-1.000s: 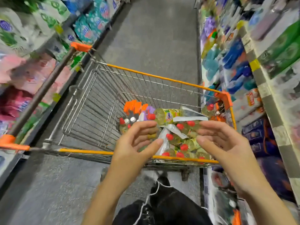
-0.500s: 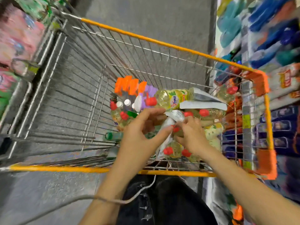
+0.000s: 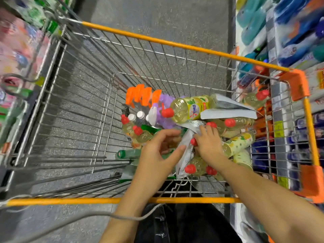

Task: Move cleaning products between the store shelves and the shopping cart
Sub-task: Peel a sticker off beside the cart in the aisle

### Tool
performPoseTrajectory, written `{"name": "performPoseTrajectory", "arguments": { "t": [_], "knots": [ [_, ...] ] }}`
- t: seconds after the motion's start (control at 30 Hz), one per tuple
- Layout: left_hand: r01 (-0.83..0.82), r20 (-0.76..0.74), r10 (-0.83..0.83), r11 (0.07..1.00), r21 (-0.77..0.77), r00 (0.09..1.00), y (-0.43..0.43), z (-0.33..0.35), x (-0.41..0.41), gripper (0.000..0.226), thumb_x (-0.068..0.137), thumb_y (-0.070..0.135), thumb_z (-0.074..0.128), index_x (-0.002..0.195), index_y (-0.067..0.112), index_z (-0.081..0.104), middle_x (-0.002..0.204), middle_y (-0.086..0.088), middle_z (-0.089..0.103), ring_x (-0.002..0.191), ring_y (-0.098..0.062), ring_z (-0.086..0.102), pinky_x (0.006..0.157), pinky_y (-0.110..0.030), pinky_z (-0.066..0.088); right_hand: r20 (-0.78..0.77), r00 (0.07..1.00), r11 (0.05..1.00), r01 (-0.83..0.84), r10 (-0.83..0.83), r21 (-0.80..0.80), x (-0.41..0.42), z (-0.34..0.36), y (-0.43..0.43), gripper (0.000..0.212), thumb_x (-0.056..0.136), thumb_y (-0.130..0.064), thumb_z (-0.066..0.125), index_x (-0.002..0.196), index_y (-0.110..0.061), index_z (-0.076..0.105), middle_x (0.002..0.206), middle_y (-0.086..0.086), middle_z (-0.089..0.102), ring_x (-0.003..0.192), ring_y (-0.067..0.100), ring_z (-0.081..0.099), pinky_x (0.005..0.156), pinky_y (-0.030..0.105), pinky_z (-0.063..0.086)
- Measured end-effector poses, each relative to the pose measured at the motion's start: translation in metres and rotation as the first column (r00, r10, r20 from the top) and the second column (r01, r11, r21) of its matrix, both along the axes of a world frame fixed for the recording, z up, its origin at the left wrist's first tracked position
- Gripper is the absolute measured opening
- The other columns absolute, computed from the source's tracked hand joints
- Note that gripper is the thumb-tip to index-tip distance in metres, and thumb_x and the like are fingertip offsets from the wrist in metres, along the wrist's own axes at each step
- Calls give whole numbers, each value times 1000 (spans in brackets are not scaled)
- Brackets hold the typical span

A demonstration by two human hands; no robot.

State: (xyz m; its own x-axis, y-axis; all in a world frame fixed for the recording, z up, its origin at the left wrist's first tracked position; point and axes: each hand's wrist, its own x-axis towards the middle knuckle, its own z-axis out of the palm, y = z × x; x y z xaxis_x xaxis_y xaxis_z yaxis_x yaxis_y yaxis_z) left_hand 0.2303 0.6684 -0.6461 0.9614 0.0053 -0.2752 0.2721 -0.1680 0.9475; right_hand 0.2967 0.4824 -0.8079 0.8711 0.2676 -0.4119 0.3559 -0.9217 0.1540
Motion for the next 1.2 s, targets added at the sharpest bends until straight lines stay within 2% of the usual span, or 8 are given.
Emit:
{"name": "performPoseTrajectory", "arguments": {
  "t": [0.2,0.33,0.43,0.53,0.7,0.97,1.1,1.2],
  "knots": [
    [203,-56,-195,931,304,979,6,-21,11,33,86,24,70,117,26,59,115,13,61,106,-2,56,92,-17,43,61,998,982,10,-22,188,-12,7,-22,54,52,-3,90,103,4,71,126,24,60,120,41,56,107,52,34],
    [332,-150,-296,868,370,943,3,-25,13,48,86,28,70,130,26,51,128,10,52,112,-1,46,96,-16,35,-7,991,892,125,-136,434,-27,36,-33,59,76,-17,80,128,0,56,136,17,56,129,35,50,114,42,30],
    [385,-177,-344,848,363,922,-1,-23,13,58,83,30,73,135,27,46,133,10,48,118,-5,46,98,-18,35,-164,931,664,349,-326,661,-36,81,-29,38,88,-20,70,118,-5,52,91,-1,63,83,17,63,71,13,44],
    [411,-192,-366,845,341,911,-5,-16,15,68,82,30,74,140,29,39,141,9,42,127,-7,42,99,-18,31,-206,908,476,373,-365,796,-34,132,-24,31,89,-17,69,115,-11,54,87,-13,60,73,-6,57,68,2,39],
    [409,-198,-371,887,213,907,-7,10,24,86,77,35,79,144,36,25,144,13,29,130,-3,31,104,-21,27,-250,914,229,331,-320,915,-21,221,-23,15,88,-22,69,97,-19,58,89,-6,66,89,5,61,78,16,47],
    [211,-38,-217,968,-133,975,-17,93,24,49,68,35,83,109,31,58,94,20,72,88,2,67,71,-14,51,-349,906,-167,316,-238,934,13,332,8,16,88,-26,57,94,-13,64,72,-15,69,71,-5,61,68,10,46],
    [30,-3,-32,965,-259,999,-27,125,19,43,70,53,65,102,24,63,87,12,75,82,-3,70,67,-18,53,-498,836,-345,408,-233,845,4,333,13,46,87,-54,43,119,-29,65,112,4,72,109,13,64,100,44,47],
    [-94,-42,86,950,-297,995,-33,142,18,54,86,68,41,100,23,66,87,10,76,86,-8,71,79,-28,56,-575,798,-414,469,-181,780,-28,317,26,43,80,-75,48,113,-53,63,124,-11,67,121,8,58,108,46,42]
  ]
}}
